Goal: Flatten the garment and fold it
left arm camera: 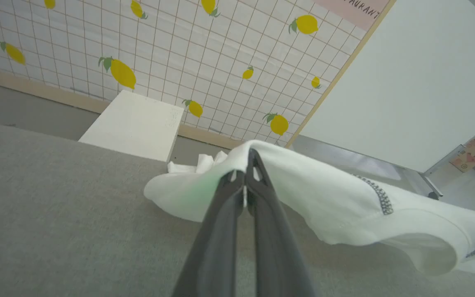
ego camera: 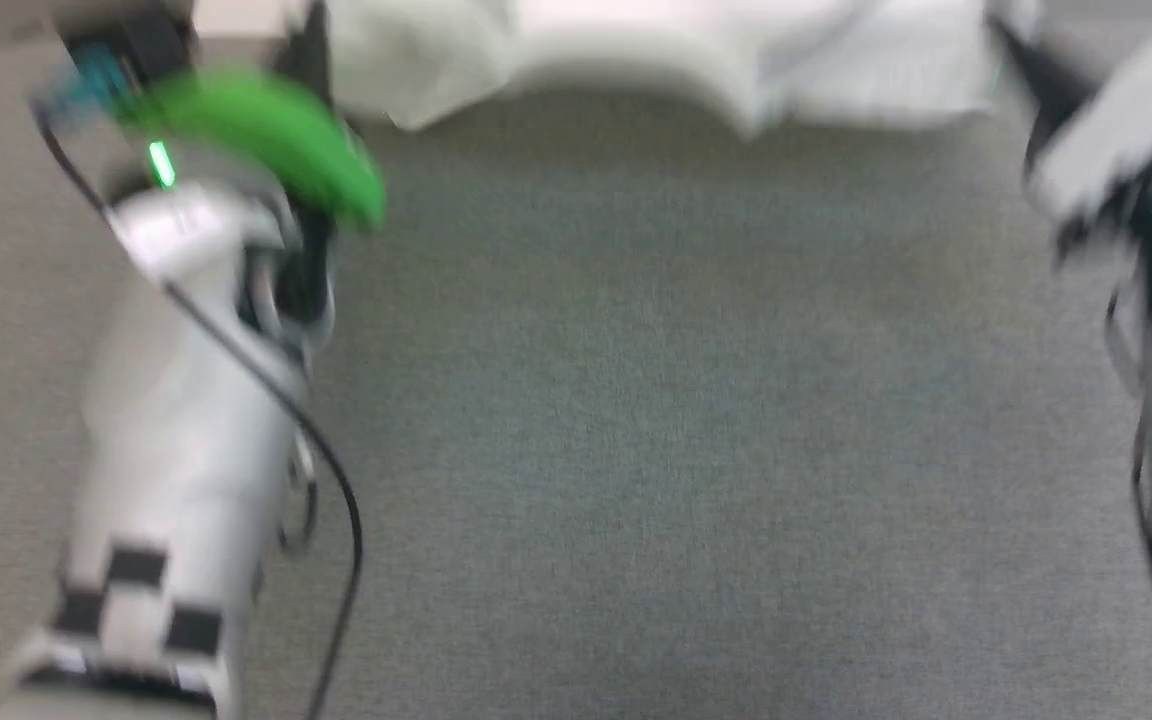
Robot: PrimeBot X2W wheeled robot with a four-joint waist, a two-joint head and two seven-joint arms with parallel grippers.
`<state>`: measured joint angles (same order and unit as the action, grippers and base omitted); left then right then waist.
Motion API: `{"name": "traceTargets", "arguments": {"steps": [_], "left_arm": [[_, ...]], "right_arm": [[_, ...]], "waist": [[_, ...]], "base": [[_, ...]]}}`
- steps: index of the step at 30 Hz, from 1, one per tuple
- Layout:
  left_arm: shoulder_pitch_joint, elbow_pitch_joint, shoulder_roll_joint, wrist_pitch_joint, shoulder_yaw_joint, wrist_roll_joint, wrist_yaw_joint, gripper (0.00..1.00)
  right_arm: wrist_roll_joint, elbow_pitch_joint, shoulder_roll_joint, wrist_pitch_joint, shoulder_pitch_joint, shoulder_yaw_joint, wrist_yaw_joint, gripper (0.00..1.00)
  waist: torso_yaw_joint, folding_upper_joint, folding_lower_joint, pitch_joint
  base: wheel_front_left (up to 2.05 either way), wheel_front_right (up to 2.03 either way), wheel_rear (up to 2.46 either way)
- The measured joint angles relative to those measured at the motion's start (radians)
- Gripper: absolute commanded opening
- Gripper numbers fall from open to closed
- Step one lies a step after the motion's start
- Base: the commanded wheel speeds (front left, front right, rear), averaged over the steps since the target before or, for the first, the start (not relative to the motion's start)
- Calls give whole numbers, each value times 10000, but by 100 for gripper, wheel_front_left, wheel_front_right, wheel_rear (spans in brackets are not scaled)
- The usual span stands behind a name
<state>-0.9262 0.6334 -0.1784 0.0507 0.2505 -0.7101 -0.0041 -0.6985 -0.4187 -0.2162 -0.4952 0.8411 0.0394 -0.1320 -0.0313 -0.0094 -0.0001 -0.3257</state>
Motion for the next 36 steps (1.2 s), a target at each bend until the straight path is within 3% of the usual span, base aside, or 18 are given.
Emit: {"name": "traceTargets", "arguments": {"steps": [6, 15, 22, 29, 36], "left_arm": [[3492, -1216, 27, -571, 142, -495, 67, 0], [8039, -3787, -77, -1722, 219, -1352, 1122, 0], [10152, -5237, -656, -3248, 581, -1379, 2295, 0], [11099, -5831, -1172, -4610, 1055, -1237, 3283, 0], [11290, -5841, -1371, -5196, 1193, -1227, 3542, 0]], "right_arm": [[-403, 1283, 84, -278, -3818, 343, 0, 0], [431, 3047, 805, -953, -7799, 1473, -2, 0], [1749, 4052, 947, -1732, -9268, 1676, -6, 0], [2677, 4671, 1104, -2566, -10187, 1735, -8, 0], [3242, 4669, 1112, -3058, -10700, 1628, -10, 0]], "waist": [[-115, 0, 0, 1272], [-175, 0, -1, 2787], [-55, 0, -1, 3335], [-104, 0, -1, 3427], [-126, 0, -1, 3433]], "base": [[0, 0, 0], [0, 0, 0], [0, 0, 0], [0, 0, 0], [0, 0, 0]]}}
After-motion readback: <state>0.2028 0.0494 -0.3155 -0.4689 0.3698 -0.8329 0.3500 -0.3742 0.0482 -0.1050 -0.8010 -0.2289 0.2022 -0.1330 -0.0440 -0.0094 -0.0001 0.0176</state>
